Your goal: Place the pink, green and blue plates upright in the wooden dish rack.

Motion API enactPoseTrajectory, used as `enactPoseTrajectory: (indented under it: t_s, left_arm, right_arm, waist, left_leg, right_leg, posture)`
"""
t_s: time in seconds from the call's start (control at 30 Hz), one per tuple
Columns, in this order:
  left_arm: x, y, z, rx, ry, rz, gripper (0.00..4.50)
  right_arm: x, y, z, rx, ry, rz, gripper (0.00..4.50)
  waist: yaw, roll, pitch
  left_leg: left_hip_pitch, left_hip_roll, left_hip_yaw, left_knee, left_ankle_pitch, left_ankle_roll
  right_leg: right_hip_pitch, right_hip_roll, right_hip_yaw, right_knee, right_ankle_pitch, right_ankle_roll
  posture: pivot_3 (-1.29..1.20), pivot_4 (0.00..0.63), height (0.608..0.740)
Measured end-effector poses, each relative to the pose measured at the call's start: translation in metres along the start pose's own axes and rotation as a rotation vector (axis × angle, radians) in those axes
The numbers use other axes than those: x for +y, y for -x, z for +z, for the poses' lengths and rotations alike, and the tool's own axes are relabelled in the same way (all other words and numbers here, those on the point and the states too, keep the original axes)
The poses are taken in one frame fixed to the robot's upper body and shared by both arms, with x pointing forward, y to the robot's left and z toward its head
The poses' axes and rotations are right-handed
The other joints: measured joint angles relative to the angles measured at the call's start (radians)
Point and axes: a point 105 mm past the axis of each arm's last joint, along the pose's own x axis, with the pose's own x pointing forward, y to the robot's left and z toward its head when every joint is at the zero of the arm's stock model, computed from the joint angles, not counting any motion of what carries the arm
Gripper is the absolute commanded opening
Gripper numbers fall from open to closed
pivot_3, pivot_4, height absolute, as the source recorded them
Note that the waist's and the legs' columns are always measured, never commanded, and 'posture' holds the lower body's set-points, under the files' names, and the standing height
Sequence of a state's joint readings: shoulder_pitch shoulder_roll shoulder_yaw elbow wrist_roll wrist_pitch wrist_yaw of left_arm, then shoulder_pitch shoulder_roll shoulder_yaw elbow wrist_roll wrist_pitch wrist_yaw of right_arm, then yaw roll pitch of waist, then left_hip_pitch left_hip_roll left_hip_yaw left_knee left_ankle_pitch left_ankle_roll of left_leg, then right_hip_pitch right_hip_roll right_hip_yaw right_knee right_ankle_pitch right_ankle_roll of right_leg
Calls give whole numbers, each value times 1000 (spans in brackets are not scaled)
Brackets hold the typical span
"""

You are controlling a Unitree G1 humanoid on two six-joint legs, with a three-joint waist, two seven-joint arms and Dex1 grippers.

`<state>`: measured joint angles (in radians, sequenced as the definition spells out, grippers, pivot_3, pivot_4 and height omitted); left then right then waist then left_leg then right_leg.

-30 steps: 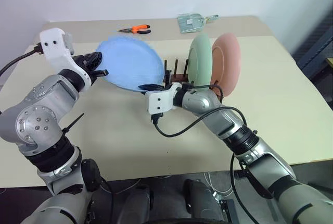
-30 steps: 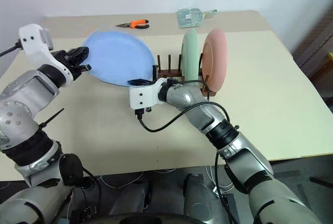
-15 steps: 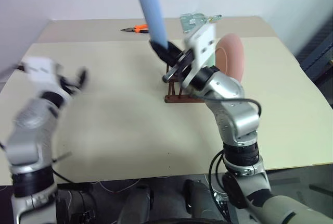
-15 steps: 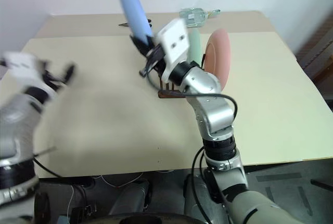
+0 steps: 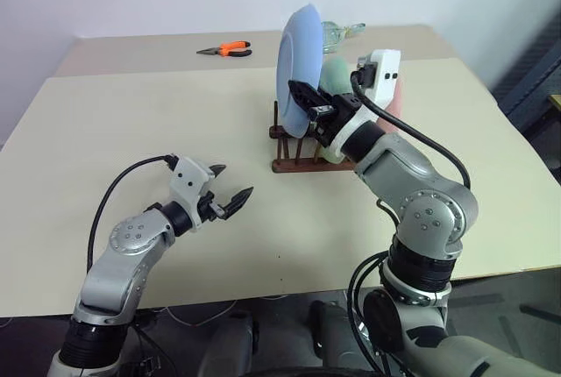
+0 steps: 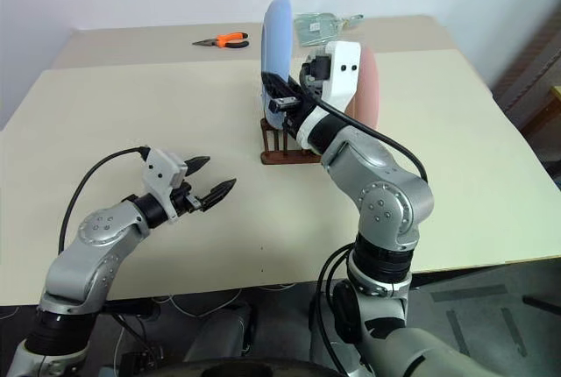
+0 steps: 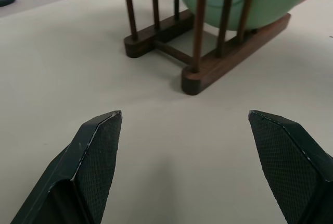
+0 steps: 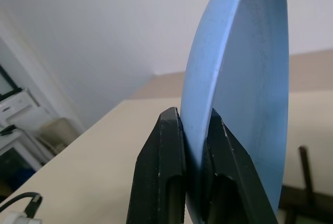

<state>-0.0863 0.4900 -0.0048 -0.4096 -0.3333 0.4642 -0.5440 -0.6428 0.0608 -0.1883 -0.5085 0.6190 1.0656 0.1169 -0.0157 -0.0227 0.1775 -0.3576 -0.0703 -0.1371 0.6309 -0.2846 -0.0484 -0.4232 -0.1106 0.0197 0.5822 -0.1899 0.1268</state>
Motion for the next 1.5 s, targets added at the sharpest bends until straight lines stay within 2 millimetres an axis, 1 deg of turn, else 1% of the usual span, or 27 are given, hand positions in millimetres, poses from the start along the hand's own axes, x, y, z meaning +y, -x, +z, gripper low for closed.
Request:
enactPoseTrajectory:
  t_s: [0.23,0.47,0.5,0.53,0.6,0.67,0.77,0.83,0.93,0.97,1.03,1.07,1.13,1.23,1.33,1.4,1.5]
  left_arm:
    - [-2,-2,-2,9,-13,-3,3983]
    - [-3,-3,-1,-1,-16,1,3983]
    - [-3,-3,-1,-1,-16,1,4025]
    - [-3,-3,-1,-2,-16,0,4025]
    - [-4,-4,-1,-3,-15,-2,4025]
    - [-5,-4,-1,-3,-18,-1,4025]
    - [-5,-4,0,-5,-19,-1,4025]
    - [-5,-4,0,-5,-19,-1,4025]
    - [-5,-4,1,-7,-22,-1,4025]
    - [-5,-4,1,-7,-23,0,4025]
    - [-3,-5,1,-8,-26,3,4025]
    - [-1,-6,0,-6,-29,9,4025]
    - [4,-7,-3,8,-37,27,4025]
    - [16,-8,-13,29,-49,74,4025]
    - [29,-5,-22,50,-45,119,4025]
    - [34,-2,-26,55,-51,138,4025]
    - [40,9,-36,93,-71,155,4025]
  right_arm:
    - [1,-1,0,9,-20,-3,0]
    - [-12,-6,-8,69,-13,-63,0]
    - [-12,-6,-9,80,6,-65,794]
    - [-13,-6,-9,89,46,-66,1109]
    - [-14,-8,-7,97,147,-62,2120]
    - [-14,-9,-4,92,264,-60,3040]
    - [-9,-11,4,55,439,-36,3040]
    - [-5,-11,13,6,556,-9,3040]
    - [2,-8,34,-96,706,39,3040]
    - [3,-3,43,-124,749,61,3040]
    - [-5,12,60,-142,790,93,3040]
    - [-15,27,66,-120,791,104,3040]
    - [-37,55,65,-35,769,105,3040]
    - [-76,111,46,148,641,55,3040]
    - [-98,148,38,227,563,-15,3040]
    - [-113,164,29,276,561,-76,3040]
    - [-138,177,7,341,546,-160,3040]
  waist:
    - [-1,0,0]
    - [-1,0,0]
    - [-1,0,0]
    - [-1,0,0]
    - [-1,0,0]
    - [-2,0,0]
    - [-2,0,0]
    - [-2,0,0]
    - [1,-1,0]
    - [4,-1,0]
    - [8,-2,0]
    - [13,-2,0]
    - [22,-3,-1]
    - [30,-3,0]
    - [25,-1,0]
    - [20,-2,0]
    - [16,-1,0]
  left_leg:
    - [0,0,0,0,0,0]
    - [0,0,0,0,0,0]
    - [0,0,0,0,0,0]
    - [0,0,0,0,0,0]
    - [0,0,0,0,0,0]
    - [0,0,1,0,0,0]
    - [0,0,1,0,0,0]
    - [0,0,1,0,0,0]
    - [0,0,1,0,0,0]
    - [0,0,0,1,0,0]
    - [0,0,0,1,0,0]
    - [0,0,-1,1,0,1]
    - [1,0,-1,1,-2,3]
    - [1,0,0,1,-2,4]
    - [2,0,3,1,-3,5]
    - [2,0,4,2,-3,4]
    - [3,1,5,2,-3,4]
  right_leg:
    - [0,0,0,0,0,0]
    - [0,0,0,0,0,0]
    - [0,0,0,0,0,0]
    - [0,0,0,0,0,0]
    - [0,0,0,0,0,0]
    - [0,0,0,0,0,0]
    - [0,0,0,0,0,1]
    - [0,0,0,0,0,1]
    - [1,0,0,-1,0,1]
    - [2,0,0,-2,0,1]
    - [4,0,-1,-4,0,1]
    - [6,0,-1,-5,-1,1]
    - [8,0,-2,-6,-2,1]
    - [8,-1,-2,-6,-4,1]
    - [8,-2,0,-5,-4,2]
    - [10,-2,0,-5,-6,4]
    - [12,-3,0,-5,-7,4]
  posture:
    - [0,150,740]
    - [0,150,740]
    - [0,150,740]
    - [0,150,740]
    - [0,150,740]
    - [0,150,740]
    - [0,150,740]
    - [0,150,740]
    - [0,150,740]
    - [0,150,740]
    - [0,150,740]
    - [0,150,740]
    - [0,150,740]
    - [0,150,740]
    - [0,150,740]
    - [0,150,740]
    - [0,150,740]
